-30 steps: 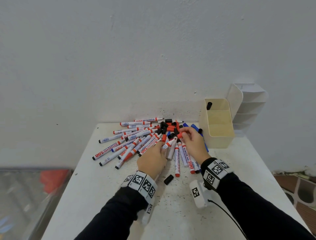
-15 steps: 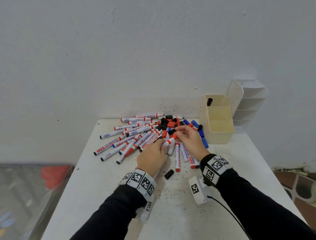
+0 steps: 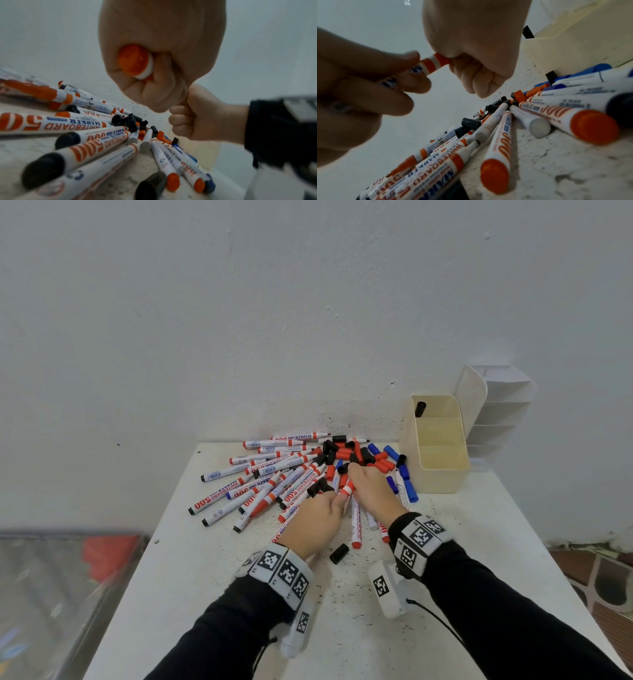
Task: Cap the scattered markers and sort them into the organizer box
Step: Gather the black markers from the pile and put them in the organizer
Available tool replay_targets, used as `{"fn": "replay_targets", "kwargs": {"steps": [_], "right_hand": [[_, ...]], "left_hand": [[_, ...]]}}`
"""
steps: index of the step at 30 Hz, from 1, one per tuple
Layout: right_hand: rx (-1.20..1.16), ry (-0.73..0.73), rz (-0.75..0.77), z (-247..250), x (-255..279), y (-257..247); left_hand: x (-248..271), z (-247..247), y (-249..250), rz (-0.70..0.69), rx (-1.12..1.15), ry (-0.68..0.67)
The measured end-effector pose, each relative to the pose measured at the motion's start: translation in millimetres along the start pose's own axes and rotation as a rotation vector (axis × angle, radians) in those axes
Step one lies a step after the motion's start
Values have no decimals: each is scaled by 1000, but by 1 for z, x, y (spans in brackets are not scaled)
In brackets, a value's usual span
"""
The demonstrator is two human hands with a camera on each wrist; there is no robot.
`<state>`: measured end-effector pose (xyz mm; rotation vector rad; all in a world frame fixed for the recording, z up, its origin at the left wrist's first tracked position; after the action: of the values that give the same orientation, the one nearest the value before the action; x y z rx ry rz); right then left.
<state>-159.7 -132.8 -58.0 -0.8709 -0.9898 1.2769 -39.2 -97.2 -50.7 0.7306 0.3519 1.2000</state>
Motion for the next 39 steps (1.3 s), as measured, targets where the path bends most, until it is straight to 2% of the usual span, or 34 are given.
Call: {"fn": "replay_targets", "kwargs": {"steps": [5, 11, 13, 15, 18, 21, 23, 27, 35, 37, 39], "right_hand": [[-54, -6, 69, 0, 9, -4], [-25, 50, 216, 17, 8, -22], [-1, 84, 260, 30, 9, -31], [76, 213, 325, 48, 10, -42], [161, 481, 430, 81, 7, -54], [266, 697, 504, 112, 1, -51], [320, 750, 518, 123, -4, -40], [411, 705, 466, 122, -12, -14], [469, 533, 252, 112, -31, 22], [536, 599, 250, 108, -28, 18], [582, 678, 346, 97, -17, 8]], "left_hand": [[3, 10, 6, 18, 131, -141], [-5, 11, 8, -46, 206, 2], [-7, 12, 5, -41, 106, 41], [-8, 13, -2, 21, -88, 54], [-1, 10, -10, 174, -377, -50], [5, 6, -12, 256, -474, -136], [6, 3, -11, 280, -491, -159], [8, 0, -9, 295, -550, -162], [7, -1, -5, 317, -566, -163], [7, 2, -4, 332, -513, -127], [6, 6, -6, 328, -407, -50]]}}
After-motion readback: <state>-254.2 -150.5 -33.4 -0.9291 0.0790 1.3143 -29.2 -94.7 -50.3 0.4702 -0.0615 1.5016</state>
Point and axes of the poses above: each hand's wrist, its own x-axis away from the middle knuckle, its own z-axis out of the back of the hand, y = z × x, the point moved 1 cm from there along -x, towards the middle knuckle, and after that the axes turned 3 degrees about -y, right-handed, at the moved point
